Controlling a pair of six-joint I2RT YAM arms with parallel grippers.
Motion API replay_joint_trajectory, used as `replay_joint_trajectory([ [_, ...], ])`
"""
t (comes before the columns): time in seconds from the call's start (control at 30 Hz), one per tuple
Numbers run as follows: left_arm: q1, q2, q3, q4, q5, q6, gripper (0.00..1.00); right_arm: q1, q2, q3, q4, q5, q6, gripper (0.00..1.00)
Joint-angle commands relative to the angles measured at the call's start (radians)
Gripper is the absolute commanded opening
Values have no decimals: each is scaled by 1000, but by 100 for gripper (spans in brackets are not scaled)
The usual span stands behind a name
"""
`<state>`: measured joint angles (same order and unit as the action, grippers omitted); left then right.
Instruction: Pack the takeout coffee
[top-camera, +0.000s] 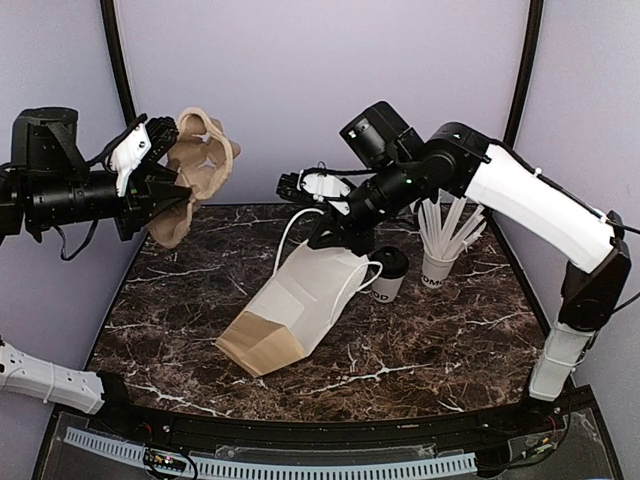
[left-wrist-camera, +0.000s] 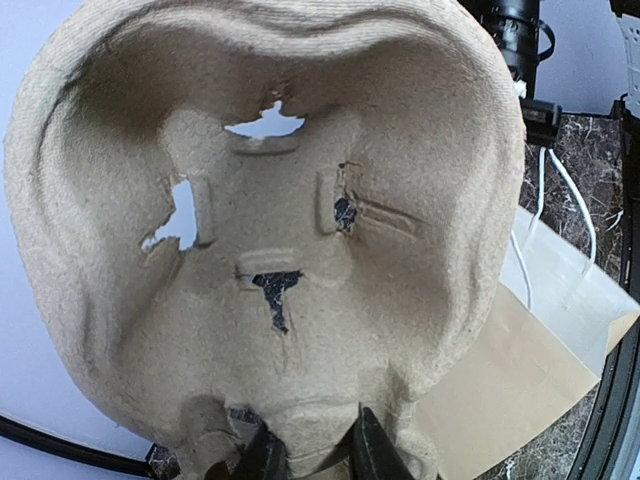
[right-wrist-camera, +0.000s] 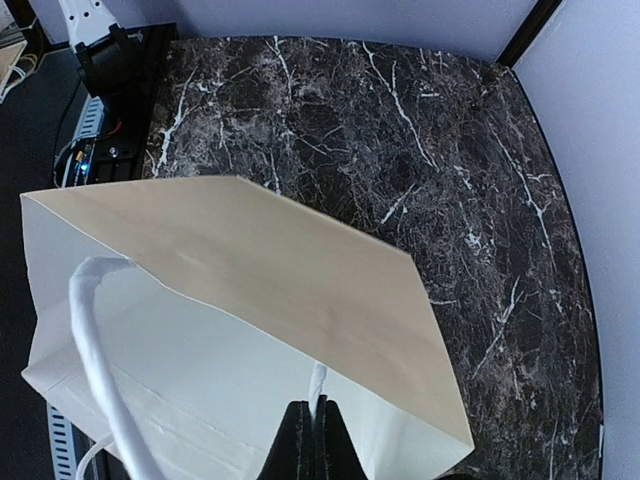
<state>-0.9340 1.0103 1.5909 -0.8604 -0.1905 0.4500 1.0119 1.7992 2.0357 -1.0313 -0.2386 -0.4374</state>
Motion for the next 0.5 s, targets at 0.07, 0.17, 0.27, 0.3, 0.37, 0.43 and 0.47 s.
replay_joint_trajectory([
  [0.07, 3, 46, 30, 69, 12, 56, 22, 32, -58, -77, 27, -22, 87, 0],
  [0.17, 4, 71, 40, 68, -8, 69, 22, 32, -15, -45, 31, 11, 125, 0],
  [0.27, 4, 85, 44, 69, -7, 67, 22, 23, 63, 23, 25, 63, 128, 0],
  [0.3, 4, 87, 41, 70, -6, 65, 22, 12, 94, 51, 25, 70, 126, 8],
  [0.37, 4, 84, 37, 77, -3, 59, 22, -19, 148, 117, 15, 55, 113, 37],
  [0.43, 4, 74, 29, 79, -1, 51, 22, -46, 200, 196, -21, -1, 54, 49],
  [0.47, 4, 70, 23, 79, -1, 45, 22, -53, 230, 226, -36, -14, 23, 52],
])
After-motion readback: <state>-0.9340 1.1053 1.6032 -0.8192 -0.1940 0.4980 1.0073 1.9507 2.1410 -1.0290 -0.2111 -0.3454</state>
